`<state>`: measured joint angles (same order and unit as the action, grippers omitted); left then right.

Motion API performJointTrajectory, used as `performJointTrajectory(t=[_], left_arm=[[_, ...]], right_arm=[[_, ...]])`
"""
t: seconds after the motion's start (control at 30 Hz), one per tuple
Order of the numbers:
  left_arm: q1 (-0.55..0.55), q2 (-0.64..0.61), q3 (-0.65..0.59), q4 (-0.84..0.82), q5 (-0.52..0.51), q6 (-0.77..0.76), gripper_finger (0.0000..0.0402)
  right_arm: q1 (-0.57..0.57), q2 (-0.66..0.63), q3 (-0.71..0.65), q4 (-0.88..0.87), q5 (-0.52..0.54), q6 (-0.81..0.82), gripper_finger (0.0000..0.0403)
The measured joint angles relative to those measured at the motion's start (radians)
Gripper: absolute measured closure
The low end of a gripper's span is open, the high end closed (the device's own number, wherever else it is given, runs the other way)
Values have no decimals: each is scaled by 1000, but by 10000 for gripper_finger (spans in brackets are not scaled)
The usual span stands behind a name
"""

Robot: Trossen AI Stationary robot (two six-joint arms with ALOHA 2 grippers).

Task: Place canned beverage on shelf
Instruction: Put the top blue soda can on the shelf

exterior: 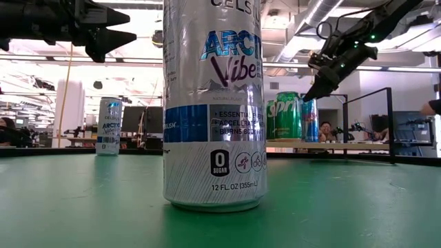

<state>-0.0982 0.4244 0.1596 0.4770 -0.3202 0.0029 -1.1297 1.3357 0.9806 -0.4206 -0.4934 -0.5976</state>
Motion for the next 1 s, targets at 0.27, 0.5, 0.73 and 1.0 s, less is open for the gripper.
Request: performJointTrajectory(t=[0.27, 0.5, 0.73, 1.0], left_arm=[[0, 0, 0, 0, 0, 4, 138], [0, 0, 0, -1, 0, 4, 138], [0, 0, 0, -1, 0, 3, 138], [0, 0, 0, -1, 0, 2, 138]], right_arm=[[-1, 0, 0, 0, 2, 4, 119], [-1, 0, -1, 0, 2, 6, 118], [-1, 0, -1, 0, 3, 6, 117], [-1, 0, -2, 8, 5, 18, 112]])
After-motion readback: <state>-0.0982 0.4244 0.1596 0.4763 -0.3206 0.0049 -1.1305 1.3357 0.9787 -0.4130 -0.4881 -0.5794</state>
